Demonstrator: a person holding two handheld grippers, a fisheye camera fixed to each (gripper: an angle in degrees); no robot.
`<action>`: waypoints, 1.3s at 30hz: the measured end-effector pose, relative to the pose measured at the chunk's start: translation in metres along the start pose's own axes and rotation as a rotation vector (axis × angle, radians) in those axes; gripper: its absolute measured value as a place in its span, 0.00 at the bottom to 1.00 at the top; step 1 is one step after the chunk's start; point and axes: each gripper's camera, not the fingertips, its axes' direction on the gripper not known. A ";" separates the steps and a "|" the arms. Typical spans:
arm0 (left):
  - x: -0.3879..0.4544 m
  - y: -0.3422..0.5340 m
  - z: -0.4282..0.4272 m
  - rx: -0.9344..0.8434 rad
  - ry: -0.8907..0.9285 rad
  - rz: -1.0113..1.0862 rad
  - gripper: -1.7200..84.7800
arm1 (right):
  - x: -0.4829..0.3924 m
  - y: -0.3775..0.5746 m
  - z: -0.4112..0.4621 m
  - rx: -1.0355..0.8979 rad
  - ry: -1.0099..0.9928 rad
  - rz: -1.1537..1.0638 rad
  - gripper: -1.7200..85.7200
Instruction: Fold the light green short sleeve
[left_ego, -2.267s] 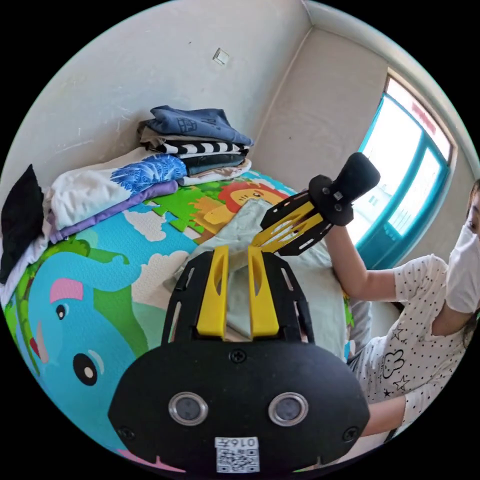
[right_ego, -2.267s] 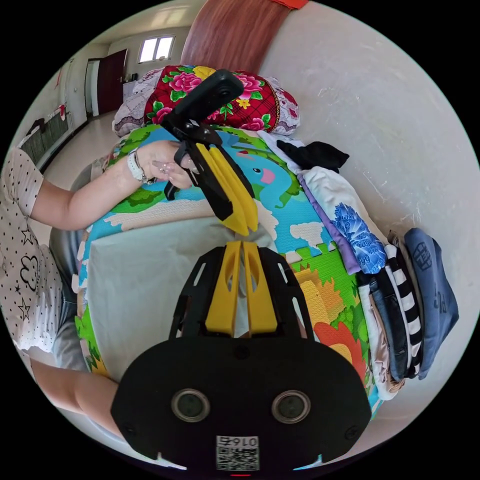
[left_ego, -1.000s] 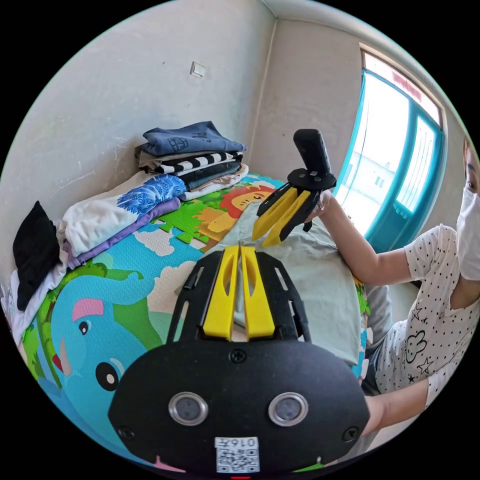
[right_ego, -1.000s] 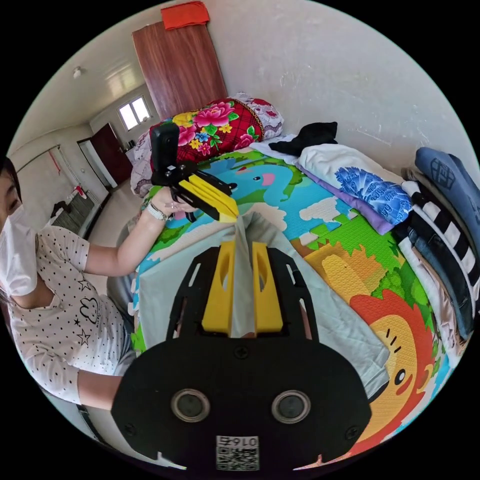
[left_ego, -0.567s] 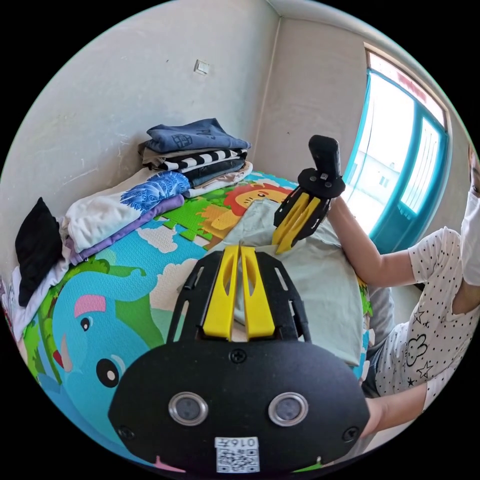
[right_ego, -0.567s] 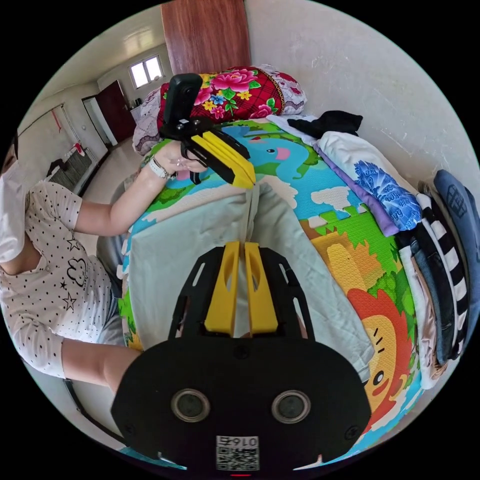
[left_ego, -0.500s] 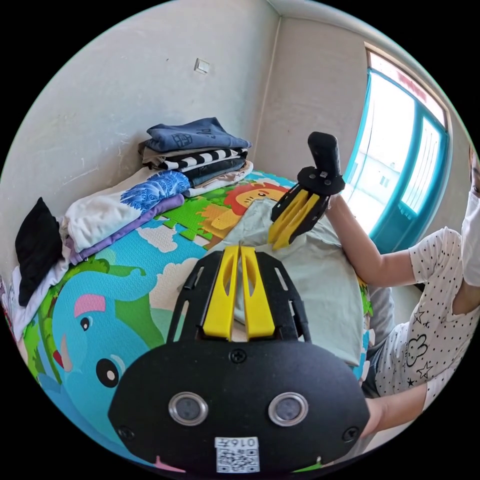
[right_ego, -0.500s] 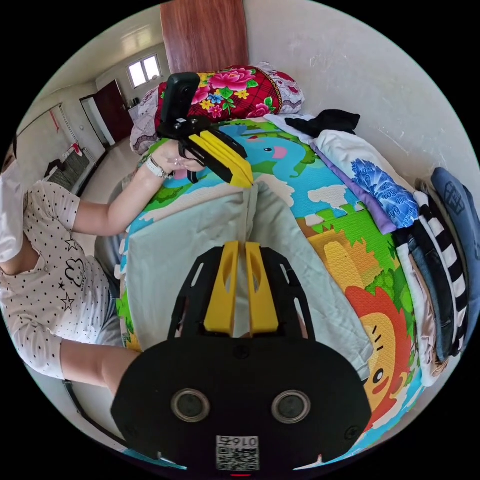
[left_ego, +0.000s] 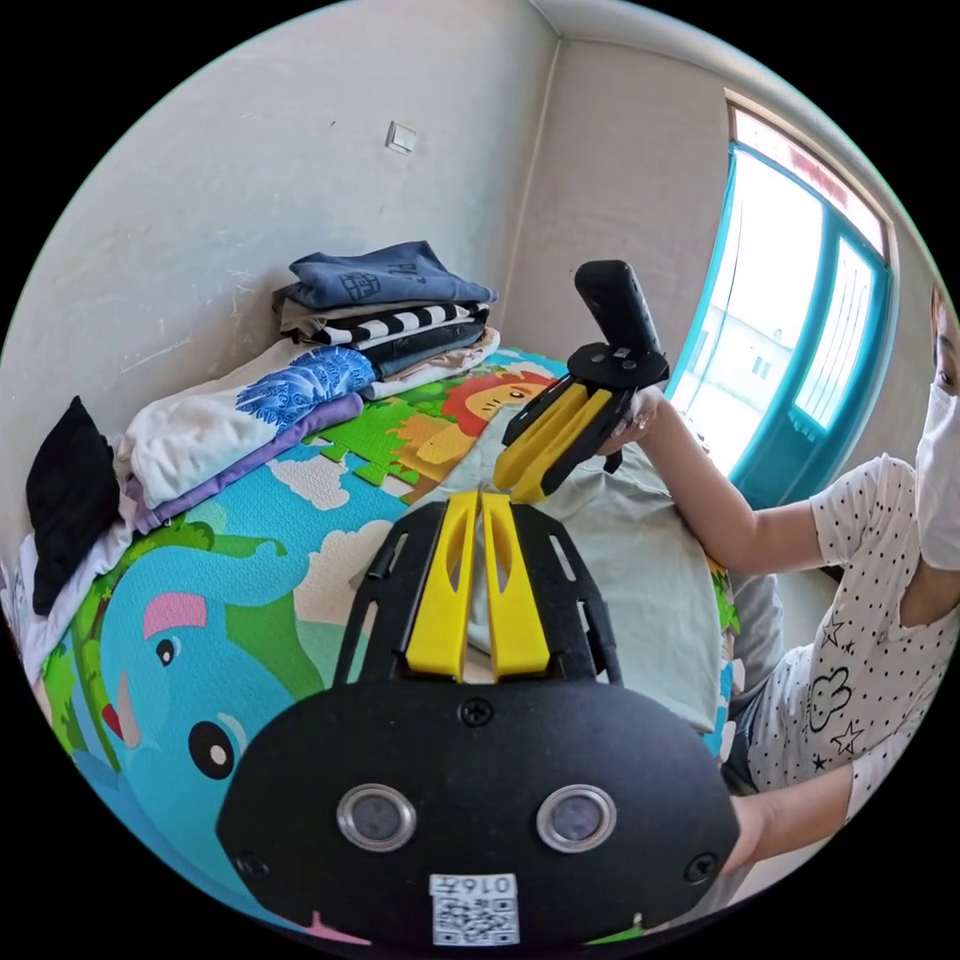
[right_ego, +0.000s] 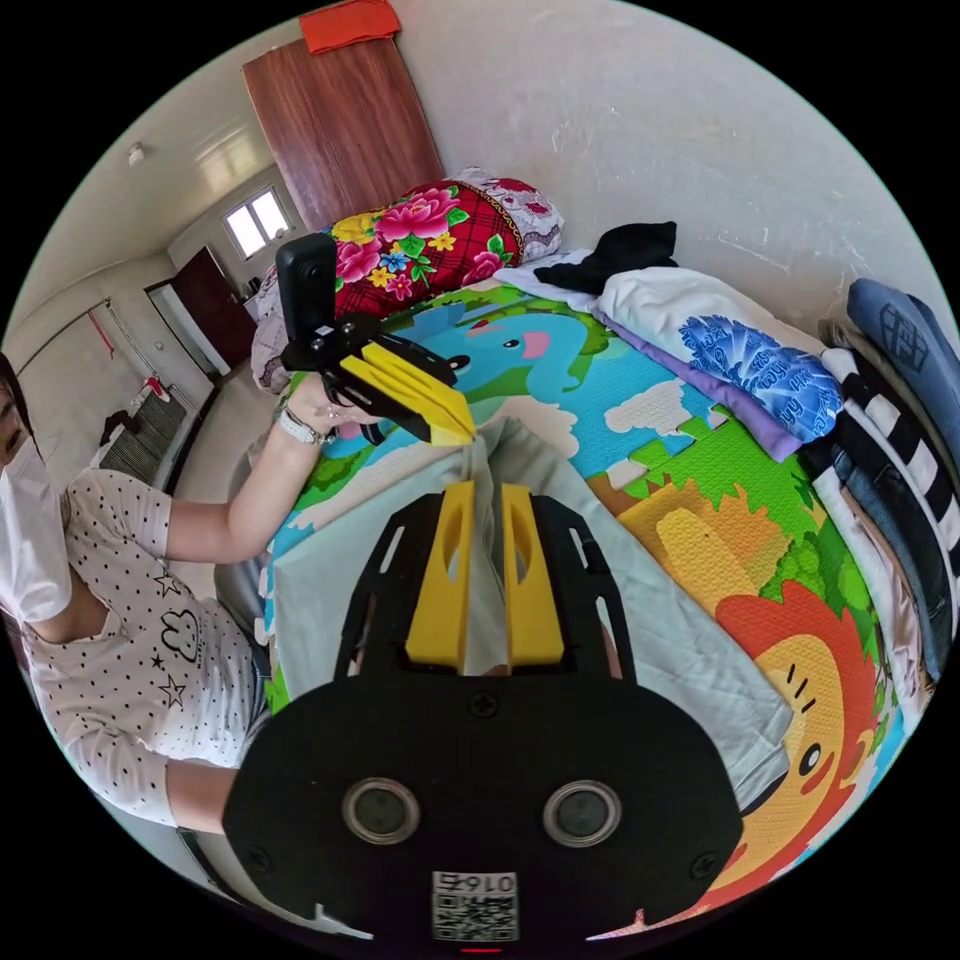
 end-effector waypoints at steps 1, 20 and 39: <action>0.000 0.000 0.000 -0.003 -0.004 0.000 0.01 | 0.001 0.000 0.003 -0.008 0.001 -0.001 0.03; -0.001 0.001 0.005 0.003 0.004 0.000 0.01 | 0.006 -0.005 0.001 0.028 -0.005 -0.022 0.04; -0.006 -0.004 0.020 -0.028 -0.058 -0.030 0.01 | -0.009 -0.023 -0.029 0.011 0.115 0.002 0.02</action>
